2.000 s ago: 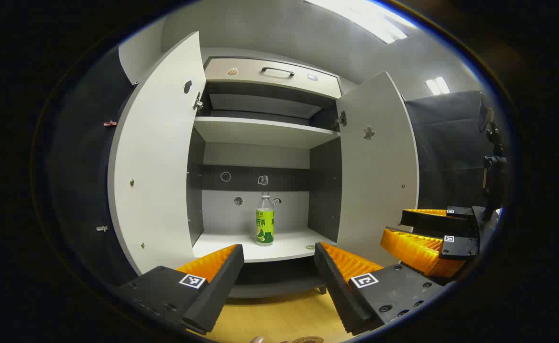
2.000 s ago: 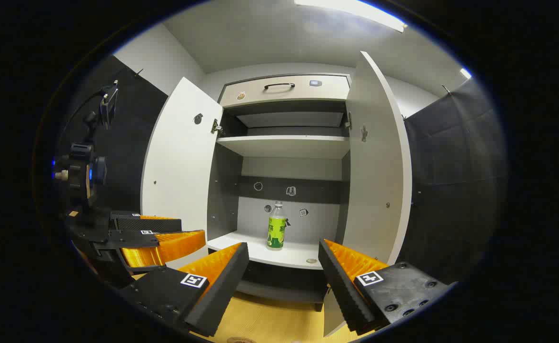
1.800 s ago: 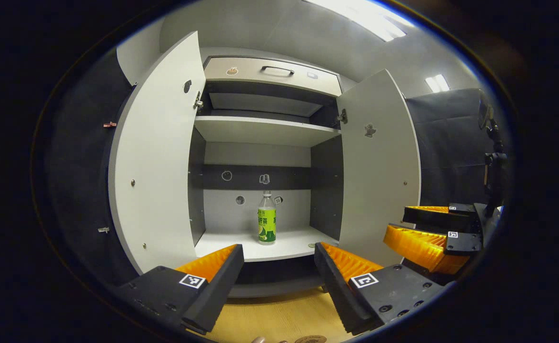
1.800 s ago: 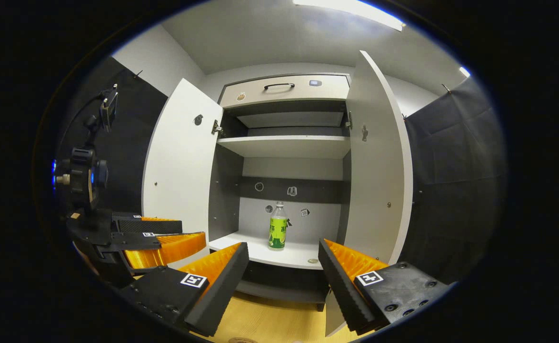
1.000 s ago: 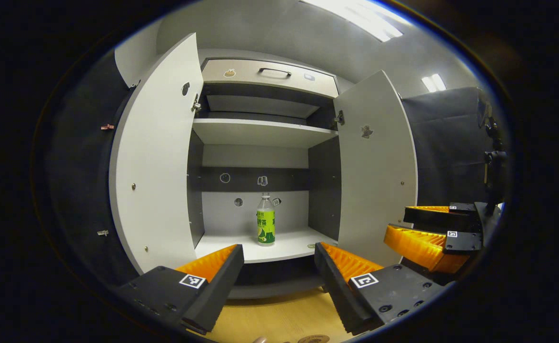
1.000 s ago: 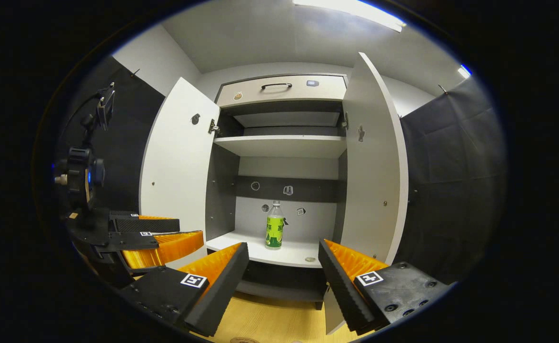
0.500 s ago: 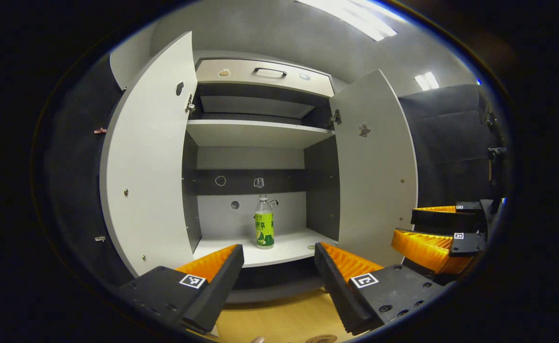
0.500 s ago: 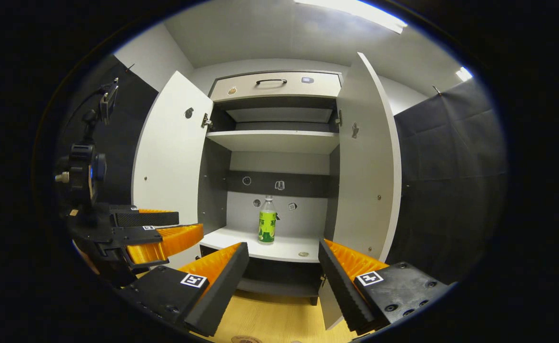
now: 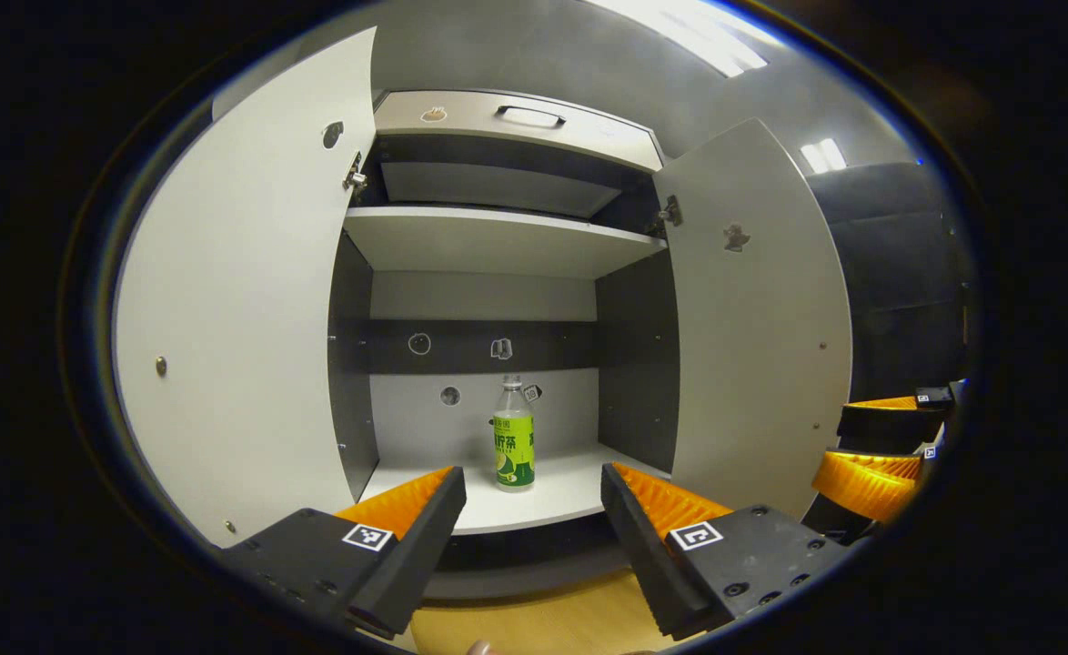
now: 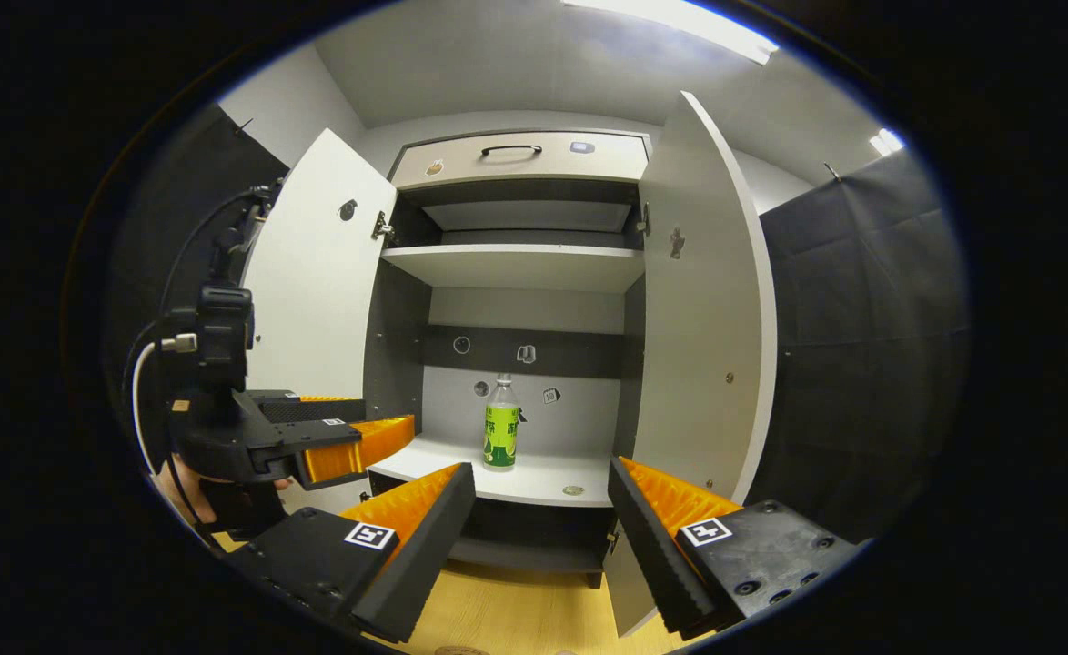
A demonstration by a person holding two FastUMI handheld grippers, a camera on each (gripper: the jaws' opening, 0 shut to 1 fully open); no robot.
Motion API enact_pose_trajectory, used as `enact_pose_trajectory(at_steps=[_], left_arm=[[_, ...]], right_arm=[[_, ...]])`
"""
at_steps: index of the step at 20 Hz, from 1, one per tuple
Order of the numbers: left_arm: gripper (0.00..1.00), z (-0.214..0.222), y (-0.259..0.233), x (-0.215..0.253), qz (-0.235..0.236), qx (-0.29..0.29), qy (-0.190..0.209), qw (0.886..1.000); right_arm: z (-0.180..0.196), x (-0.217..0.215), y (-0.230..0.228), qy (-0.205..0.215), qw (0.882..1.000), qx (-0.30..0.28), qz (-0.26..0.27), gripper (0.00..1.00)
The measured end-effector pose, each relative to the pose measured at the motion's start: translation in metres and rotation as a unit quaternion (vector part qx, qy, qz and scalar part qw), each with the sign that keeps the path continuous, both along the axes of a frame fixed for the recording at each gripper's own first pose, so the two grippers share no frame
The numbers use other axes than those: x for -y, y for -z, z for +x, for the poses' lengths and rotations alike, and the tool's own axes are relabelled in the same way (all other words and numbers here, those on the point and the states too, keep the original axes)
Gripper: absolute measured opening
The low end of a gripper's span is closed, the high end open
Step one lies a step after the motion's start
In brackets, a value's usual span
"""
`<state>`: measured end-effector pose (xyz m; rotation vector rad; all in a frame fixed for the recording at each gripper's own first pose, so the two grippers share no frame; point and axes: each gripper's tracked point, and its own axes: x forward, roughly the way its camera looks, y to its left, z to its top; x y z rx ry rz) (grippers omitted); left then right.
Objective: Grasp the bottle in the cabinet with the left hand and place it on the coaster, then close the right door with the right hand and the left door with the left hand.
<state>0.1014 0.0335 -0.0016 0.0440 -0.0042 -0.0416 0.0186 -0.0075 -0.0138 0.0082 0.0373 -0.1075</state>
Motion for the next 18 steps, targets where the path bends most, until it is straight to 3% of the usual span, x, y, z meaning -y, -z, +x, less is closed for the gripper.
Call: enact_pose_trajectory(at_steps=[12, 18], left_arm=[[0.95, 0.127, 0.01, 0.002, 0.009, 0.011, 0.004, 1.0], [0.93, 0.172, 0.02, -0.002, 0.018, 0.012, -0.003, 1.0]], right_arm=[[0.049, 0.006, 0.022, -0.084, 0.996, -0.009, 0.0, 0.98], [0.064, 0.016, 0.035, -0.092, 0.995, -0.021, -0.003, 0.98]])
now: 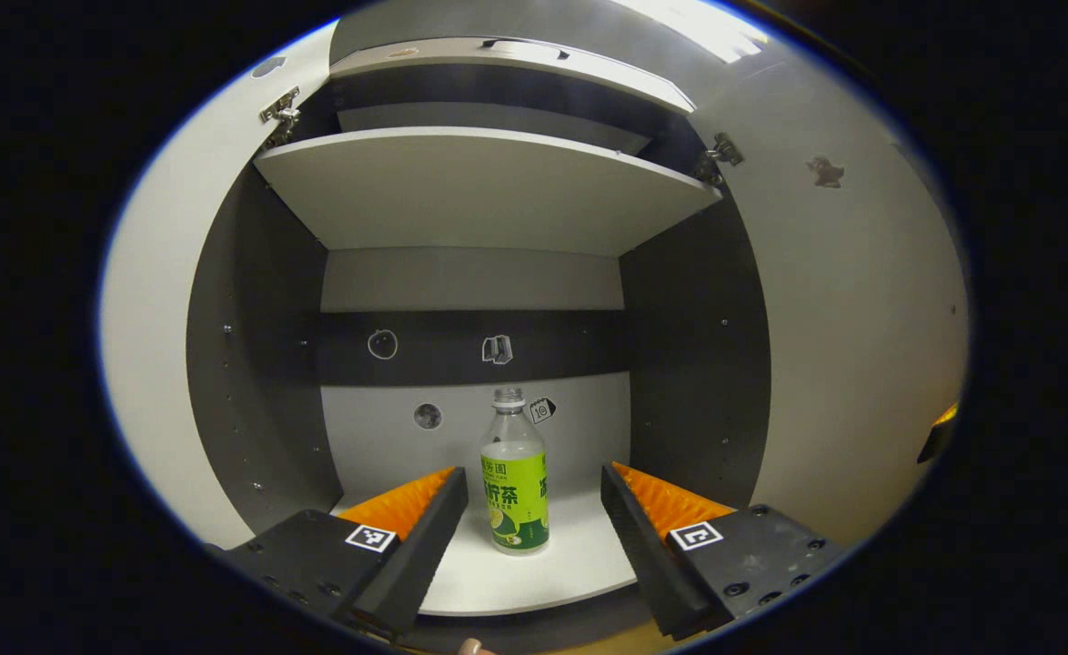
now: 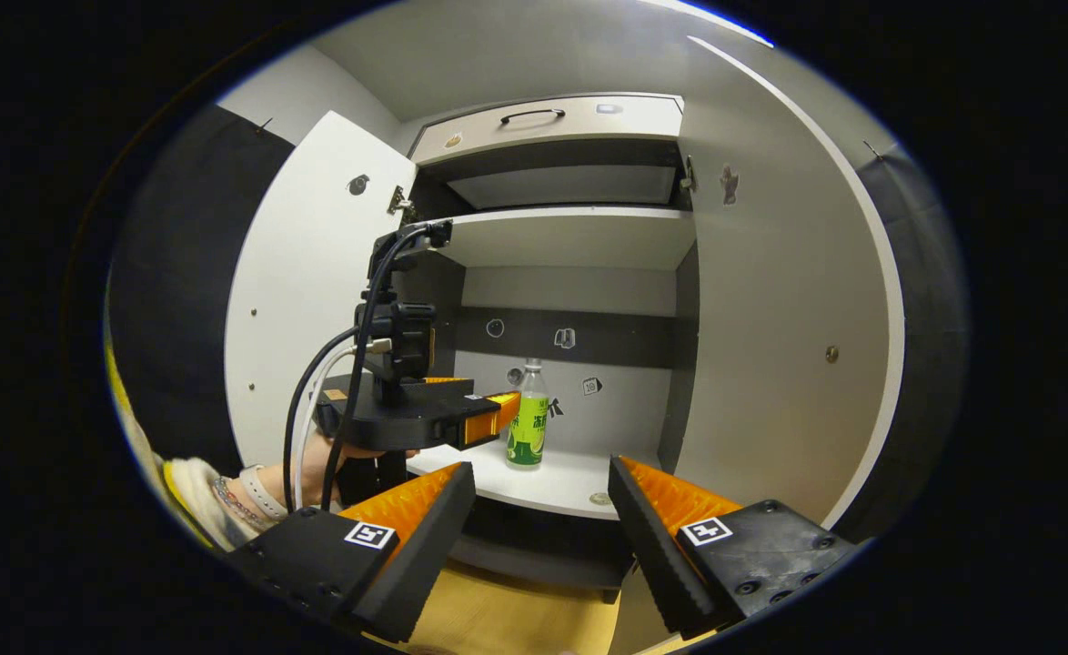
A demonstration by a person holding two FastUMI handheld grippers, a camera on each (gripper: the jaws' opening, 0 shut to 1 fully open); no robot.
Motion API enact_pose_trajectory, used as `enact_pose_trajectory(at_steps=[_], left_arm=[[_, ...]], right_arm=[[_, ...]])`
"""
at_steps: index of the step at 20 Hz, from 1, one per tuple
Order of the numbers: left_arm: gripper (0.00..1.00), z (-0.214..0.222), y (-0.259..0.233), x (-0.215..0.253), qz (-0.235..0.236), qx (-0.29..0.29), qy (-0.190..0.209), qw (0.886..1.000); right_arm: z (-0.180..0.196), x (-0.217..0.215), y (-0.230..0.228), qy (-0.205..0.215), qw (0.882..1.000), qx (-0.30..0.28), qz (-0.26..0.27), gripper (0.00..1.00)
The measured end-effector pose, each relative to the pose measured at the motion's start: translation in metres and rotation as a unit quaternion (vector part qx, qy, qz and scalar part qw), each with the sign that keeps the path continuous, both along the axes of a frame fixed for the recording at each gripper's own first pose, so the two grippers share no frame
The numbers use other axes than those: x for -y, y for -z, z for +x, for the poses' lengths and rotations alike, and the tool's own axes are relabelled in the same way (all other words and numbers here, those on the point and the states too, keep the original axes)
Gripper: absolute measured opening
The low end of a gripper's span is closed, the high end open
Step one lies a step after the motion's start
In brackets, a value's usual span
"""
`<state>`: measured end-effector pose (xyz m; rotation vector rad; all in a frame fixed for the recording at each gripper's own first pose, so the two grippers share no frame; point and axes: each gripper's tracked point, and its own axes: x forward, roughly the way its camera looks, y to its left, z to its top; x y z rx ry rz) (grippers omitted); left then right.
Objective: Grasp the bottle in the cabinet with the left hand and place it on the coaster, then close the right door with the right hand and the left door with the left hand.
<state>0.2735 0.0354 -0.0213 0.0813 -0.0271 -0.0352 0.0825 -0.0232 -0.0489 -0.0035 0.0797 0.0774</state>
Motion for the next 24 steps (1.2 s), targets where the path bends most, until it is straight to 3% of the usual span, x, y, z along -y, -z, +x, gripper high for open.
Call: enact_pose_trajectory(at_steps=[15, 24], left_arm=[[0.93, 0.086, 0.039, -0.02, -0.001, -0.023, -0.027, 0.999], [0.93, 0.12, 0.053, -0.027, 0.005, -0.035, -0.038, 0.999]], right_arm=[[0.01, -0.007, 0.005, -0.037, 0.999, 0.003, 0.004, 0.98], [0.014, 0.002, 0.009, -0.027, 1.0, -0.007, -0.001, 0.98]])
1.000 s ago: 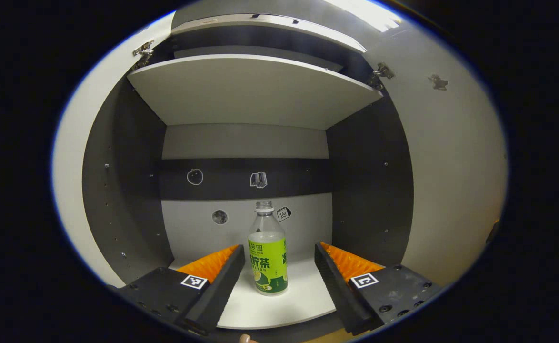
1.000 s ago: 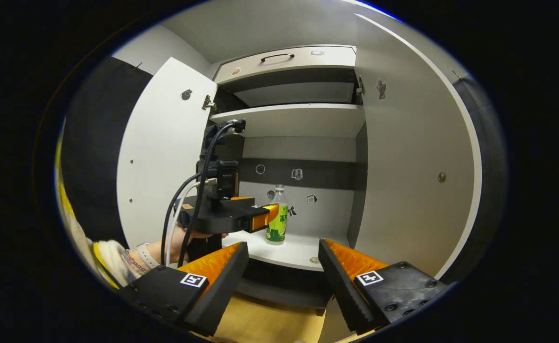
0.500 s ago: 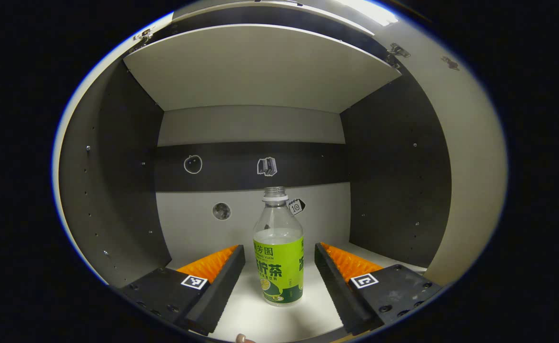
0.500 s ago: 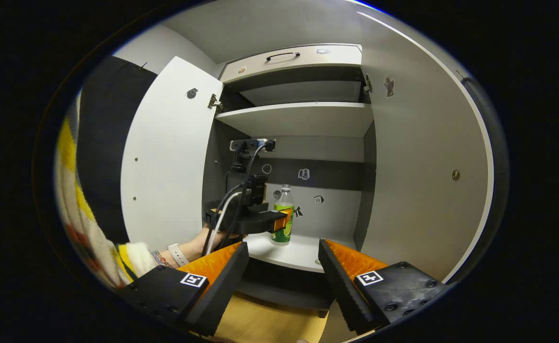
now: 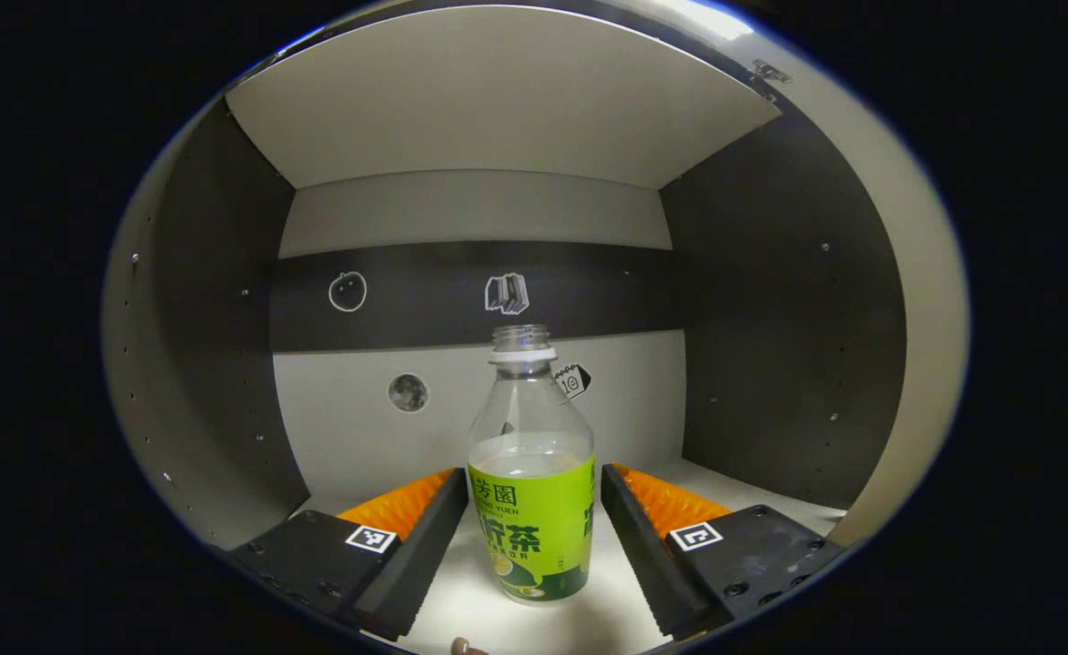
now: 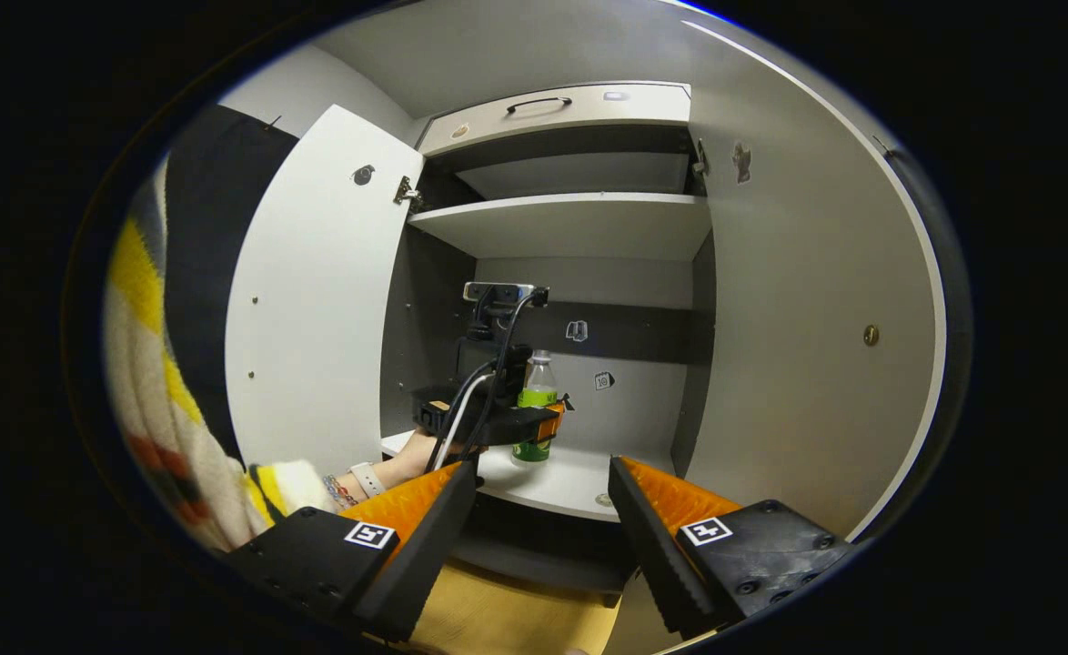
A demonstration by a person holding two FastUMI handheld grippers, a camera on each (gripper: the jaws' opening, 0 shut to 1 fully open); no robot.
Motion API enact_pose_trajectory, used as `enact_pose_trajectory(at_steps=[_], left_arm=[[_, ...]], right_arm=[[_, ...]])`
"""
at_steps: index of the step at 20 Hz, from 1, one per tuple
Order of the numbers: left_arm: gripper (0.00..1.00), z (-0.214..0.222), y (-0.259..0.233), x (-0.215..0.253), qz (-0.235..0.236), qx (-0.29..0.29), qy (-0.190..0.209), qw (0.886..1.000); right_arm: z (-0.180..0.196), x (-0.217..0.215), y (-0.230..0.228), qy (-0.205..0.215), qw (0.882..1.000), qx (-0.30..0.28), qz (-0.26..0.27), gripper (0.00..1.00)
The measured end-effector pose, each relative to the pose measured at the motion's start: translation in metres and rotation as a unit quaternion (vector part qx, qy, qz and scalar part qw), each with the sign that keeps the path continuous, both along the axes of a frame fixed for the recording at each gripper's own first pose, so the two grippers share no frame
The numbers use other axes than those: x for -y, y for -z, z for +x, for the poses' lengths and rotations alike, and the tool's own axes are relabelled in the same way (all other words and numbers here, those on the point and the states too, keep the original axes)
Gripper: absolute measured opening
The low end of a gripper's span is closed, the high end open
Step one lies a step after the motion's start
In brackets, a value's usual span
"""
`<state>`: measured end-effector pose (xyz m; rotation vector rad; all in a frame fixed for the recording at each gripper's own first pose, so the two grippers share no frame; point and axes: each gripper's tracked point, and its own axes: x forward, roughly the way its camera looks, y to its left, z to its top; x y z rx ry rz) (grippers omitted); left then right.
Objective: Grasp the bottle in the cabinet with the left hand and place it on the coaster, then close the right door with the right hand and the left door with the left hand.
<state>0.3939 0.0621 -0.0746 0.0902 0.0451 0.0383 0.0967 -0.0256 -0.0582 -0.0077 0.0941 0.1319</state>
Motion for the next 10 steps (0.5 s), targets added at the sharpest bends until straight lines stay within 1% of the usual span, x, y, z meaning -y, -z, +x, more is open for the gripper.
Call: enact_pose_trajectory(at_steps=[2, 3, 5, 7, 10], left_arm=[[0.92, 0.004, 0.004, 0.002, -0.016, -0.001, 0.007, 1.0], [0.8, 0.003, 0.003, 0.004, -0.022, -0.001, 0.015, 1.0], [0.77, 0.001, 0.0, 0.002, -0.031, 0.005, 0.017, 0.999], [0.77, -0.003, -0.006, 0.002, -0.035, 0.014, 0.02, 0.999], [0.77, -0.023, -0.021, 0.005, -0.047, 0.031, 0.035, 0.998]], right_arm=[[0.001, 0.002, 0.001, 0.003, 1.0, -0.003, 0.0, 0.98], [0.001, 0.003, 0.002, 0.005, 1.0, -0.003, -0.001, 0.98], [0.002, 0.004, 0.002, 0.008, 1.0, -0.004, 0.001, 0.98], [0.002, 0.003, 0.0, 0.009, 1.0, -0.003, 0.004, 0.98], [0.002, 0.0, -0.004, 0.012, 1.0, 0.002, 0.007, 0.98]])
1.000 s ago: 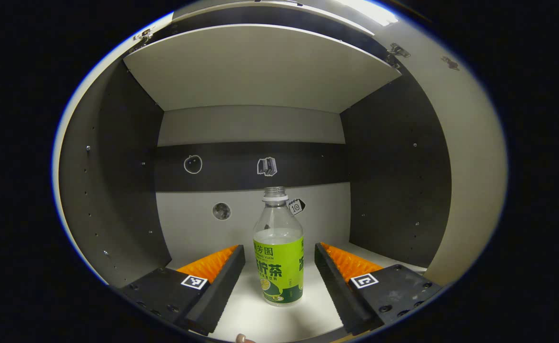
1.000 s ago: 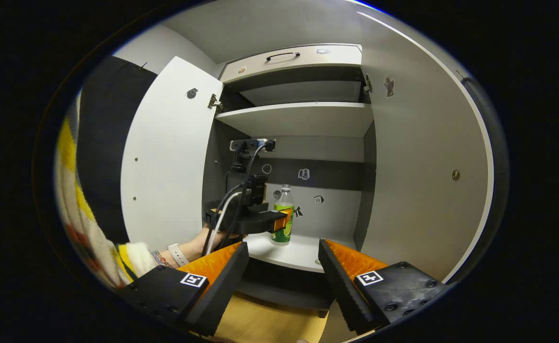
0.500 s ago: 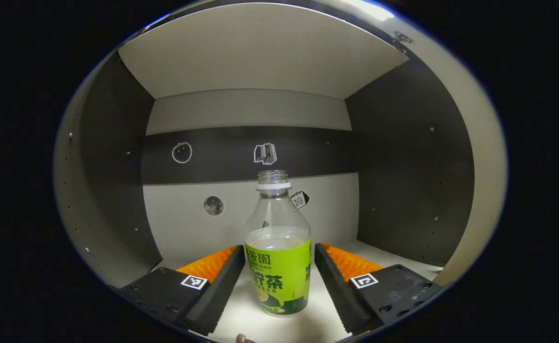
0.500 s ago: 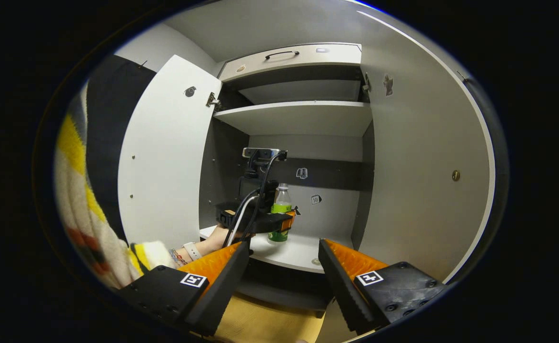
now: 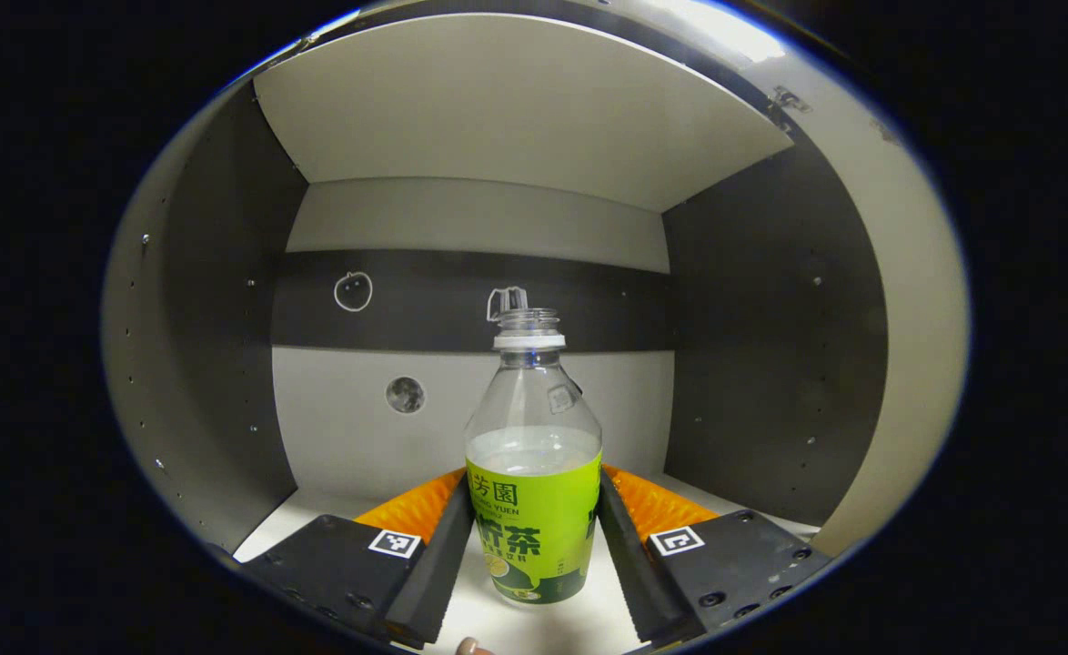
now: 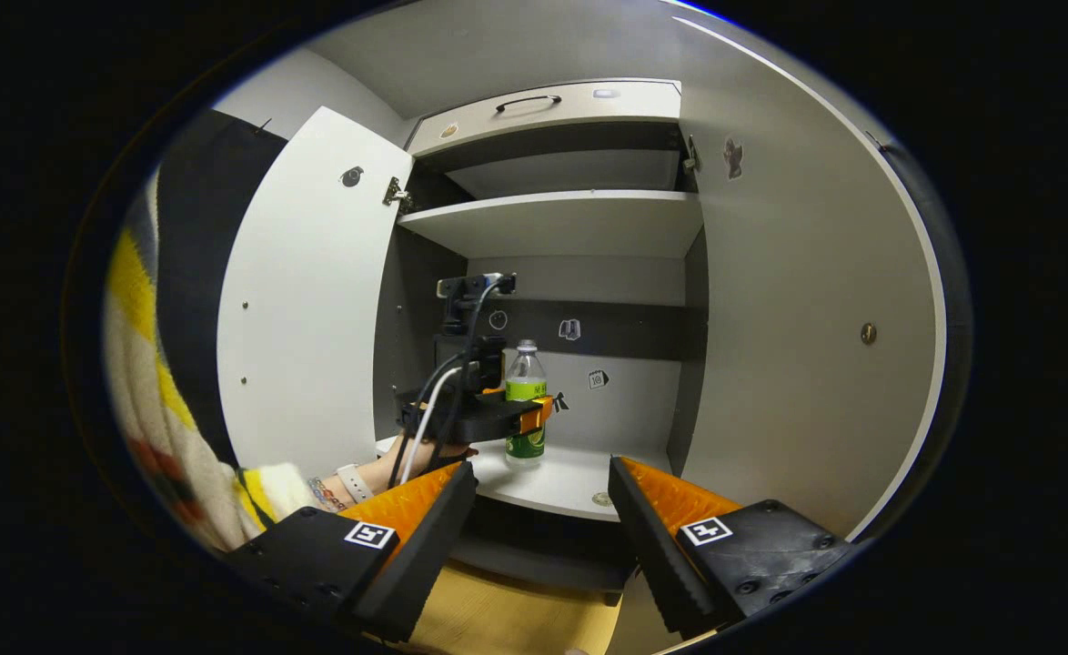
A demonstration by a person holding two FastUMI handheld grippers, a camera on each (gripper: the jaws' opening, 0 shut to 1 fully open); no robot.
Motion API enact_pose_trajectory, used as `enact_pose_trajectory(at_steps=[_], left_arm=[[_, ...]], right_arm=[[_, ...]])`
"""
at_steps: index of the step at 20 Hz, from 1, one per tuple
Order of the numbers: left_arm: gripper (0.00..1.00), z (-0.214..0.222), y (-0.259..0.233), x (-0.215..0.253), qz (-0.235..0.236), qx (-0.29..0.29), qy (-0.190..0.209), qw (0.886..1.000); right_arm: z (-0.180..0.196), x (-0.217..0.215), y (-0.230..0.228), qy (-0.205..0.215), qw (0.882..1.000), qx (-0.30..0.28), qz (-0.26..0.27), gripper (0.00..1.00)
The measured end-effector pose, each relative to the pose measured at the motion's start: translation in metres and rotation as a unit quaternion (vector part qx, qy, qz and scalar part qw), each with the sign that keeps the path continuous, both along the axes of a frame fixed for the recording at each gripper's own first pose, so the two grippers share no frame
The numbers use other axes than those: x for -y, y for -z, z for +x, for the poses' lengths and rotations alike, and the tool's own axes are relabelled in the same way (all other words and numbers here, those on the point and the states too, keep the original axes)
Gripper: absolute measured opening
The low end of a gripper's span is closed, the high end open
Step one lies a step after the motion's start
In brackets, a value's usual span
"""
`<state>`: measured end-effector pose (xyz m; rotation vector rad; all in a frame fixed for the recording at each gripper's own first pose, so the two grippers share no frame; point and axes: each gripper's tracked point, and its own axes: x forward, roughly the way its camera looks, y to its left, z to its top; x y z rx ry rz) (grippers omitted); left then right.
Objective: Grasp the bottle in the cabinet with the left hand and place it on the coaster, then close the right door with the right hand and the left door with the left hand.
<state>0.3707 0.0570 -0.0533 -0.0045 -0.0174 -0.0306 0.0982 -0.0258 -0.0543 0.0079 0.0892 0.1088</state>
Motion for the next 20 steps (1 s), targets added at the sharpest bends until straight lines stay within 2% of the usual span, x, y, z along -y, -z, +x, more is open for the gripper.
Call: enact_pose_trajectory(at_steps=[5, 10, 13, 20], left_arm=[[0.77, -0.049, -0.014, 0.003, -0.025, -0.002, 0.026, 0.999], [0.77, -0.11, -0.024, 0.017, 0.001, 0.001, 0.058, 0.998], [0.77, -0.154, -0.028, 0.029, 0.004, 0.002, 0.079, 0.997], [0.76, -0.255, -0.01, 0.053, -0.017, -0.012, 0.1, 0.995]], right_arm=[[-0.009, -0.01, -0.007, 0.001, 1.0, 0.008, 0.005, 0.98], [-0.027, -0.008, -0.015, 0.033, 0.999, 0.014, -0.007, 0.98], [-0.045, -0.005, -0.022, 0.056, 0.998, 0.021, -0.011, 0.98], [-0.1, -0.006, -0.03, 0.094, 0.994, 0.027, -0.043, 0.98]])
